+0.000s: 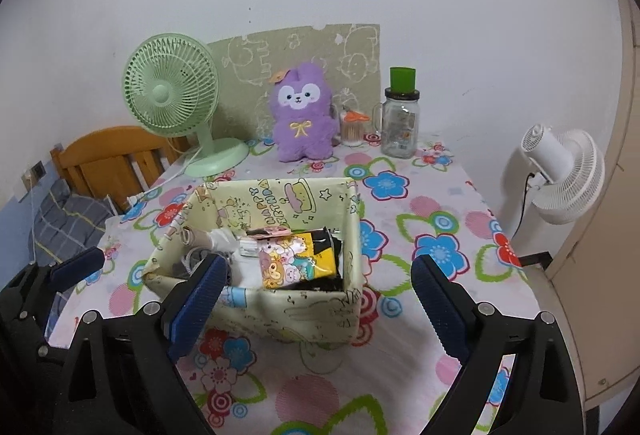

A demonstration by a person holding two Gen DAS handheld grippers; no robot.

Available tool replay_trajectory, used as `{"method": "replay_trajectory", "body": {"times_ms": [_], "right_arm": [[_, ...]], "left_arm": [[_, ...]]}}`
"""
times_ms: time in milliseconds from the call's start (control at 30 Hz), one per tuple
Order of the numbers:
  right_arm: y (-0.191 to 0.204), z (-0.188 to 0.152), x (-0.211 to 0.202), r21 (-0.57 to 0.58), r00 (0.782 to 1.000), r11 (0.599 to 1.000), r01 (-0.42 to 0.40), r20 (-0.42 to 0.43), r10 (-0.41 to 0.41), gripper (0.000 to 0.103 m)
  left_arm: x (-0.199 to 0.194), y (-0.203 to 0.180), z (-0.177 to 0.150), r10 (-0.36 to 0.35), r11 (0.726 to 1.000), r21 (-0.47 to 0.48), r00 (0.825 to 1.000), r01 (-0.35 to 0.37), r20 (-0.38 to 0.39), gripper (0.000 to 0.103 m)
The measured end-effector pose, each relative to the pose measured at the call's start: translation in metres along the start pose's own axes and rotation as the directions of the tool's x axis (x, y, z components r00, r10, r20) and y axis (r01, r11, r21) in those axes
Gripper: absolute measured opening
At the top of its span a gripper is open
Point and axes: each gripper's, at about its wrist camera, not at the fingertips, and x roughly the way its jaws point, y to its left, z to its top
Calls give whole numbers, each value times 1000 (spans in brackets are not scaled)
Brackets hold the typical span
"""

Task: Organize soft objects
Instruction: 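Raise both open grippers out of the box and pull back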

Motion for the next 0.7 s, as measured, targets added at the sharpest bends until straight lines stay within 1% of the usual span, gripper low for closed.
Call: {"method": "replay_trajectory", "body": {"times_ms": [100, 167, 300, 500, 700], "right_arm": [[-2, -3, -13, 4, 1000, 1000, 7, 21, -7, 96], [-4, -6, -21, 10, 999, 1000, 19, 29, -19, 99], [-9, -11, -36, 27, 998, 999, 37, 54, -38, 100], [-17, -12, -55, 38, 994, 997, 61, 90, -65, 100], [-24, -17, -69, 51, 990, 995, 87, 111, -92, 101]], "left_arm": [[-9, 1, -2, 8, 1000, -16, 1000, -8, 11, 103], [-16, 1, -4, 5, 1000, -20, 1000, -5, 20, 103], [-28, 1, -8, -2, 1000, -15, 999, 2, 45, 103], [-45, 7, -9, 12, 1000, -22, 997, -10, 82, 103], [-58, 18, -10, 22, 999, -38, 995, -19, 98, 103]]}}
